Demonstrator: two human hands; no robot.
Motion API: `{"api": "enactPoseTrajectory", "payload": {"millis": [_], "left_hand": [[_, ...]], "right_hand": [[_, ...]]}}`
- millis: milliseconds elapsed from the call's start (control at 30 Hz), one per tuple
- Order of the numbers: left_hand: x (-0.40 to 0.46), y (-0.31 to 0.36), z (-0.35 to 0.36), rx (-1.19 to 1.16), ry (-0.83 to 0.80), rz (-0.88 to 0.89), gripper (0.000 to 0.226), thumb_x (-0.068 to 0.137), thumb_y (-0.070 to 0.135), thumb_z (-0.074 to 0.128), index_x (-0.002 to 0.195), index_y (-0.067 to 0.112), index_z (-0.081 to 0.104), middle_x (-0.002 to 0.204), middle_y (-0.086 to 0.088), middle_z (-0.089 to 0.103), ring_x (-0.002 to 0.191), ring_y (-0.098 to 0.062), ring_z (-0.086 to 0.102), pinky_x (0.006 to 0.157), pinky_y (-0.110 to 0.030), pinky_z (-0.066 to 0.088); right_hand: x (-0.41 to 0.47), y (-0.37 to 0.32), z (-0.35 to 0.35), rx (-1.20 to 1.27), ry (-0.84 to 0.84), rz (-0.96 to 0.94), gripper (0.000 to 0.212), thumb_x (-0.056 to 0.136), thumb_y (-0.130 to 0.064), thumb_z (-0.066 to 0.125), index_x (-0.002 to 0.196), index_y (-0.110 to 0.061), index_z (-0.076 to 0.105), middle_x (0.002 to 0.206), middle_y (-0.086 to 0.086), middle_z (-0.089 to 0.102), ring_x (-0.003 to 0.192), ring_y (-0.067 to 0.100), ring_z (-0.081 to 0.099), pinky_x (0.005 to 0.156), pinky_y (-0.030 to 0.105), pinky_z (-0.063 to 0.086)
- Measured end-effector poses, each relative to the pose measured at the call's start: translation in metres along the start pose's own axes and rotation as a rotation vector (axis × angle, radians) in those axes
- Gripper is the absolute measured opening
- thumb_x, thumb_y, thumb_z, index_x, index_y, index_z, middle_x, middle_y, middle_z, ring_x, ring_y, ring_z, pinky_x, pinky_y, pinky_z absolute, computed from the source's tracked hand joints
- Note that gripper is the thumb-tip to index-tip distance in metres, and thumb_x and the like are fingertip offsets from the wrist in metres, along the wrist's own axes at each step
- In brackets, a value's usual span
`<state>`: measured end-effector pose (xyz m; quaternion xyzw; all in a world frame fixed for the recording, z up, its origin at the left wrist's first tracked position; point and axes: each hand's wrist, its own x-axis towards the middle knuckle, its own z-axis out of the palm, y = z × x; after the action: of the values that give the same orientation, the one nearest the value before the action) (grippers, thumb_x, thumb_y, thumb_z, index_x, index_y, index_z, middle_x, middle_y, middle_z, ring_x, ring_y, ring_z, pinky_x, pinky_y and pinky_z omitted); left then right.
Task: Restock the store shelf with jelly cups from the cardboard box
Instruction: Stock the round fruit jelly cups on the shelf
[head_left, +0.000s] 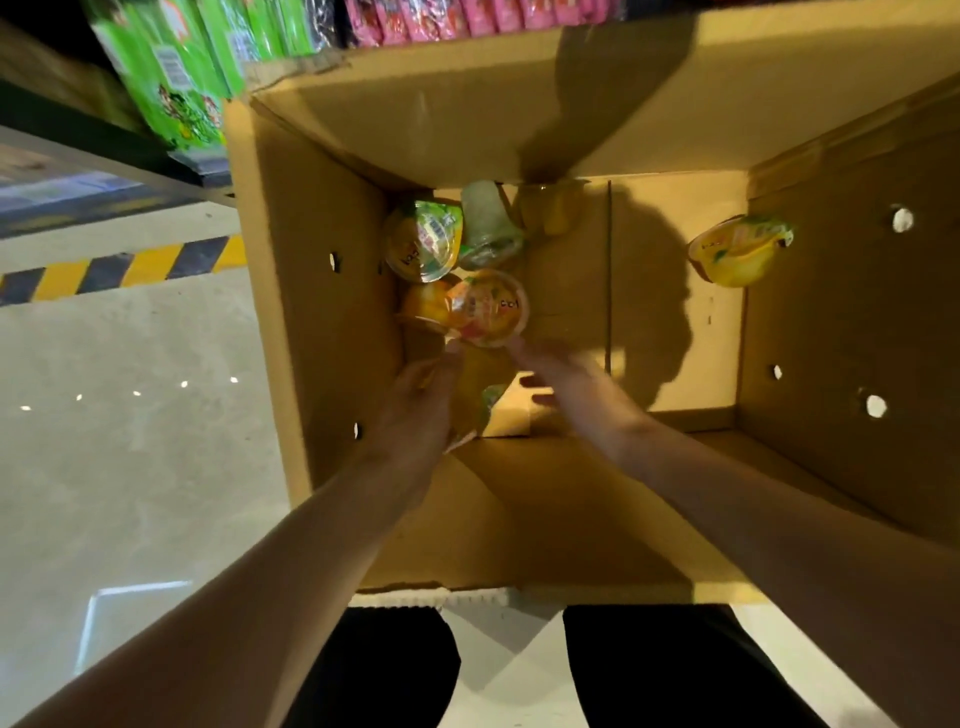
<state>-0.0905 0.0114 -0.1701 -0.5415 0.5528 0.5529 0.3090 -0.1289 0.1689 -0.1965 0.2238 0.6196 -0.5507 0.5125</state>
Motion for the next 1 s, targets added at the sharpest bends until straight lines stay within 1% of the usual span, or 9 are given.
{"api": "enactPoseTrajectory", "payload": {"millis": [67, 133, 267, 333, 433, 567, 700, 867, 1000], "left_hand": [[0.007, -0.001, -0.003, -0.004, 0.002, -0.029, 0.041, 0.093, 0.063, 0.054, 0.121, 0.032, 0.057, 0.122, -0.001, 0.063, 0.112, -0.024, 0.063, 0.097, -0.047, 0.056], [0.010, -0.002, -0.006, -0.029, 0.021, -0.034, 0.039, 0.094, 0.064, 0.052, 0.119, 0.033, 0.053, 0.122, 0.000, 0.060, 0.114, -0.026, 0.062, 0.100, -0.047, 0.053], [0.017, -0.015, -0.008, 0.001, 0.072, -0.007, 0.075, 0.072, 0.087, 0.052, 0.133, 0.044, 0.054, 0.139, 0.002, 0.055, 0.123, -0.028, 0.056, 0.106, -0.053, 0.045], [0.016, -0.021, -0.010, 0.017, 0.063, 0.024, 0.068, 0.072, 0.088, 0.048, 0.127, 0.049, 0.057, 0.136, 0.006, 0.058, 0.124, -0.026, 0.057, 0.107, -0.053, 0.044], [0.016, -0.028, -0.009, 0.049, 0.038, 0.077, 0.049, 0.081, 0.081, 0.047, 0.115, 0.050, 0.064, 0.120, 0.010, 0.069, 0.114, -0.022, 0.065, 0.105, -0.049, 0.046], [0.017, -0.029, -0.008, 0.074, 0.027, 0.026, 0.038, 0.094, 0.069, 0.045, 0.114, 0.044, 0.064, 0.115, 0.008, 0.070, 0.108, -0.022, 0.068, 0.103, -0.046, 0.049], [0.003, -0.020, -0.007, 0.056, -0.005, 0.027, 0.028, 0.096, 0.062, 0.048, 0.102, 0.042, 0.066, 0.097, 0.011, 0.075, 0.102, -0.017, 0.072, 0.098, -0.044, 0.054], [-0.034, 0.001, -0.005, -0.088, -0.090, -0.096, 0.058, 0.088, 0.062, 0.057, 0.134, 0.027, 0.055, 0.124, -0.008, 0.068, 0.100, -0.024, 0.074, 0.101, -0.051, 0.053], [-0.093, 0.034, 0.000, -0.384, -0.048, -0.247, 0.086, 0.063, 0.046, 0.080, 0.135, 0.015, 0.045, 0.129, -0.025, 0.054, 0.111, -0.048, 0.061, 0.083, -0.066, 0.056]], "right_hand": [[0.028, -0.002, -0.006, 0.005, 0.185, 0.038, 0.024, 0.094, -0.059, 0.056, 0.089, -0.036, 0.061, 0.109, -0.004, 0.069, 0.106, 0.017, 0.065, 0.100, 0.041, 0.050], [0.056, 0.000, -0.011, 0.177, 0.244, 0.205, 0.035, 0.099, -0.058, 0.049, 0.096, -0.027, 0.064, 0.117, 0.008, 0.070, 0.108, 0.027, 0.065, 0.089, 0.042, 0.056], [0.111, 0.010, -0.010, 0.424, 0.071, 0.494, 0.069, 0.086, -0.074, 0.050, 0.114, -0.014, 0.069, 0.106, 0.010, 0.076, 0.108, 0.027, 0.068, 0.094, 0.042, 0.054], [0.135, 0.019, -0.005, 0.388, -0.002, 0.548, 0.083, 0.080, -0.078, 0.051, 0.136, -0.019, 0.061, 0.127, 0.007, 0.070, 0.120, 0.026, 0.065, 0.098, 0.042, 0.051], [0.151, 0.026, 0.000, 0.424, -0.025, 0.486, 0.073, 0.091, -0.066, 0.046, 0.145, -0.017, 0.051, 0.140, 0.008, 0.061, 0.124, 0.027, 0.062, 0.086, 0.039, 0.060], [0.133, 0.028, -0.005, 0.591, 0.024, 0.414, 0.044, 0.092, -0.048, 0.064, 0.112, -0.009, 0.067, 0.118, 0.013, 0.069, 0.094, 0.023, 0.067, 0.068, 0.033, 0.055], [0.095, 0.028, -0.021, 0.637, 0.035, 0.453, 0.052, 0.075, -0.048, 0.085, 0.108, -0.010, 0.070, 0.098, 0.011, 0.074, 0.088, 0.020, 0.069, 0.083, 0.028, 0.056], [0.005, 0.026, -0.039, 0.713, -0.008, 0.301, 0.031, 0.093, -0.045, 0.067, 0.110, -0.019, 0.067, 0.126, 0.017, 0.062, 0.111, 0.028, 0.060, 0.086, 0.030, 0.050], [-0.088, 0.003, -0.051, 0.756, -0.019, 0.187, 0.055, 0.095, -0.054, 0.056, 0.130, -0.013, 0.064, 0.133, 0.020, 0.065, 0.120, 0.028, 0.063, 0.091, 0.034, 0.051]]}}
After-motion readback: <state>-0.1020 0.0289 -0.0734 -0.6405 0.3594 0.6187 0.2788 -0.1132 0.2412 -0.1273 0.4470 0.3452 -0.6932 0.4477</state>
